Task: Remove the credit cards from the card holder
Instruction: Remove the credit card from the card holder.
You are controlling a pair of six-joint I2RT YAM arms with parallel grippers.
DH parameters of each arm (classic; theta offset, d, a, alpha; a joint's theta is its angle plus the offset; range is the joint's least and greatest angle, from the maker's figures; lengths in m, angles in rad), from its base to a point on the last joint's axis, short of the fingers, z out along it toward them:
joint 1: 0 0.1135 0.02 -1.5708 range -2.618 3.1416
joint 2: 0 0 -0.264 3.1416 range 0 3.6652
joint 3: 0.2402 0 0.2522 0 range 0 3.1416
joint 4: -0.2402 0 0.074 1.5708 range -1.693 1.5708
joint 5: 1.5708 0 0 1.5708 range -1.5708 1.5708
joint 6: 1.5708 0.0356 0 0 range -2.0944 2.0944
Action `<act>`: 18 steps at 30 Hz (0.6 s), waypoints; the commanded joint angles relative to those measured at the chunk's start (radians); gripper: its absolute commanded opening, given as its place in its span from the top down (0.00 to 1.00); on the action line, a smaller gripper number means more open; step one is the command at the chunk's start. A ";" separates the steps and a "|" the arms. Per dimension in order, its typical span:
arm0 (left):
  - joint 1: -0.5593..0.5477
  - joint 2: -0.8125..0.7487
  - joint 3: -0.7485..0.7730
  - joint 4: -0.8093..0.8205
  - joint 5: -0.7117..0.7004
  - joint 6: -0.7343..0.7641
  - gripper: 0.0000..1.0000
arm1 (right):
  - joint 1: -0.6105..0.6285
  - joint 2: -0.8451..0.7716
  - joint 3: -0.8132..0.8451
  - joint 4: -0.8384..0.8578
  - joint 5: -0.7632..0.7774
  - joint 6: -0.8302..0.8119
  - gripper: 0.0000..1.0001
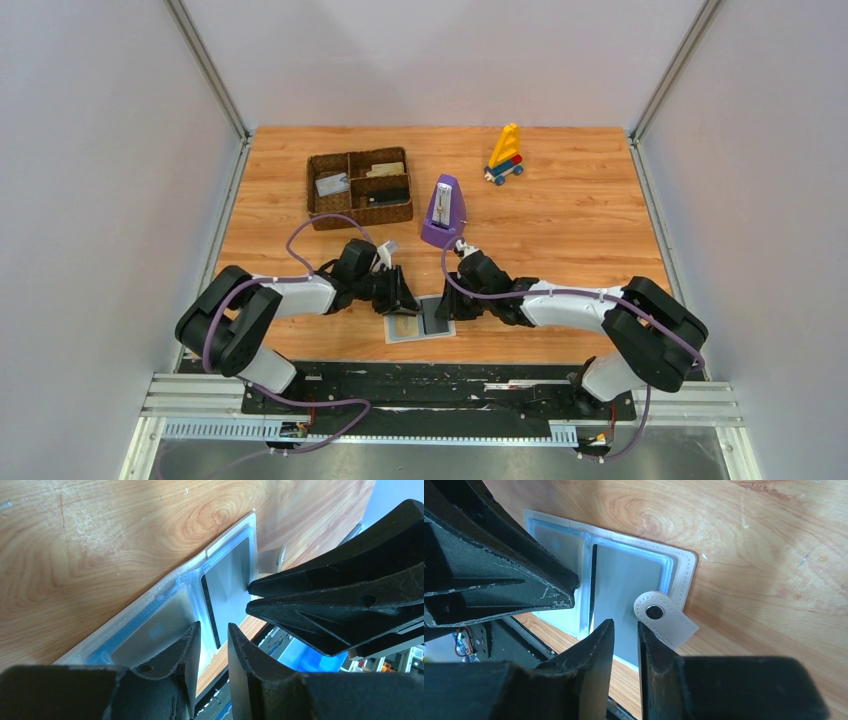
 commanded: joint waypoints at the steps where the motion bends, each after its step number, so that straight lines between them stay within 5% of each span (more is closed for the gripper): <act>1: -0.013 0.013 0.007 0.035 -0.021 0.007 0.66 | -0.004 0.002 0.025 -0.052 0.044 -0.007 0.75; 18: -0.023 0.027 0.014 0.036 -0.036 0.008 0.66 | -0.005 0.024 0.036 -0.078 0.047 -0.007 0.77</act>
